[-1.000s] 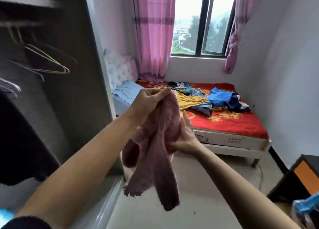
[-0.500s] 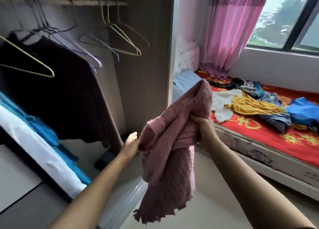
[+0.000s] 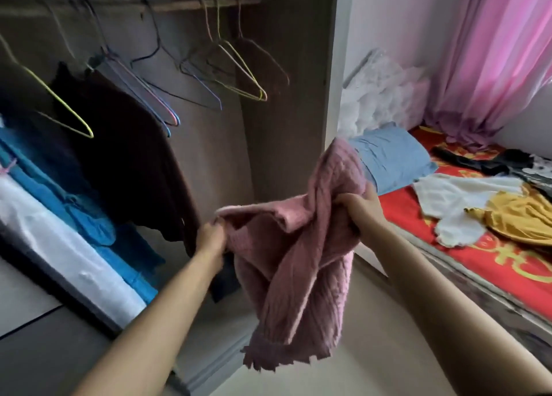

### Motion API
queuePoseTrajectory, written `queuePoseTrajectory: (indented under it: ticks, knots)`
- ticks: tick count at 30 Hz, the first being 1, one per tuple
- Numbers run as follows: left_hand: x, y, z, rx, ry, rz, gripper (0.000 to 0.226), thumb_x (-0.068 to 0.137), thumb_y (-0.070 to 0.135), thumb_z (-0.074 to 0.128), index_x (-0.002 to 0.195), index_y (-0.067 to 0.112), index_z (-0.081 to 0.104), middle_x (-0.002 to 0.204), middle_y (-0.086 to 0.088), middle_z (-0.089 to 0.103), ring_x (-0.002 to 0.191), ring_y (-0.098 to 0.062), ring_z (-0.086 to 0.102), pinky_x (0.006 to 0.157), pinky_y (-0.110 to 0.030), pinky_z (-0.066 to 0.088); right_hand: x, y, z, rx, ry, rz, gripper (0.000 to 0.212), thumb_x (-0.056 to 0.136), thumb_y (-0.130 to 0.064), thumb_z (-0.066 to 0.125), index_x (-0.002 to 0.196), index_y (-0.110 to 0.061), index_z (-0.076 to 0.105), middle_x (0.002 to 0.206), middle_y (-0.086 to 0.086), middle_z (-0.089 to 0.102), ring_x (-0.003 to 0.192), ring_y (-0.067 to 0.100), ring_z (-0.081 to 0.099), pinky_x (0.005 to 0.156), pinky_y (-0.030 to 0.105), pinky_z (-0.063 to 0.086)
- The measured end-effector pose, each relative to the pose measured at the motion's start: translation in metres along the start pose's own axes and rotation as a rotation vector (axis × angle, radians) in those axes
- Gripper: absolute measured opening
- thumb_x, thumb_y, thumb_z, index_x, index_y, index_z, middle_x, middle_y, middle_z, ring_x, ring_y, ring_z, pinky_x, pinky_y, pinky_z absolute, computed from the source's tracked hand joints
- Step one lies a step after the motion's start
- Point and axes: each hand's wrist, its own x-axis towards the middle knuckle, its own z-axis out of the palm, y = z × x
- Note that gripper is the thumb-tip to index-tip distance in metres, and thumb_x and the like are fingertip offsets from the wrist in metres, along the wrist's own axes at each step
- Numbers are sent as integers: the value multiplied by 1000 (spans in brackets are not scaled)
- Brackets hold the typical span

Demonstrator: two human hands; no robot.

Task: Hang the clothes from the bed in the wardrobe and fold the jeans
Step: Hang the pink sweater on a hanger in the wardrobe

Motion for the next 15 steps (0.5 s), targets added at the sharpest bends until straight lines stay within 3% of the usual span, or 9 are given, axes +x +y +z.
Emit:
queuePoseTrajectory:
  ticks: [2, 3, 5, 8, 10, 12, 15]
  knots:
    - [6, 29, -4, -37, 124, 85, 28, 94, 27, 53, 112, 12, 68, 108, -12, 69, 100, -32, 65, 86, -43, 56, 19, 13, 1, -74, -40, -26, 67, 67, -18, 67, 130, -24, 45, 102, 1, 66, 84, 11, 63, 64, 21, 50]
    - [7, 42, -7, -62, 150, 148, 23, 92, 27, 56, 104, 14, 70, 104, -9, 70, 102, -31, 66, 90, -44, 54, 29, 20, 6, -72, -74, -32, 72, 73, -17, 67, 139, -25, 40, 109, 2, 65, 88, 12, 63, 67, 20, 50]
    - [4, 62, -13, -102, 182, 216, 13, 90, 25, 60, 88, 18, 71, 96, -3, 72, 97, -24, 67, 92, -41, 52, 43, 25, 26, -94, -131, -66, 67, 84, -18, 66, 145, -23, 38, 120, 5, 62, 99, 17, 64, 81, 31, 55]
    - [-7, 76, -28, -121, 208, 270, 16, 90, 21, 60, 78, 22, 71, 85, 6, 72, 84, -12, 66, 81, -31, 54, 47, 18, 70, -147, -264, -151, 52, 91, -23, 65, 140, -23, 46, 119, 2, 63, 110, 19, 62, 100, 43, 51]
    - [-13, 85, -44, -117, 196, 267, 24, 89, 20, 61, 68, 28, 70, 73, 10, 69, 74, -8, 64, 73, -28, 50, 39, 5, 102, -167, -392, -231, 45, 93, -23, 64, 136, -24, 50, 118, 0, 64, 107, 15, 63, 96, 36, 52]
    - [-17, 91, -64, -99, 176, 251, 26, 84, 22, 63, 60, 30, 65, 73, 6, 64, 77, -14, 59, 76, -31, 46, 28, -14, 134, -174, -508, -307, 39, 93, -23, 62, 131, -24, 55, 115, -2, 66, 100, 10, 64, 87, 25, 52]
    - [-14, 99, -99, -100, 249, 274, 10, 75, 30, 62, 65, 30, 64, 80, 1, 63, 81, -17, 58, 77, -33, 46, 9, -50, 183, -192, -613, -445, 32, 93, -17, 61, 125, -19, 61, 109, -4, 67, 93, 9, 63, 87, 29, 51]
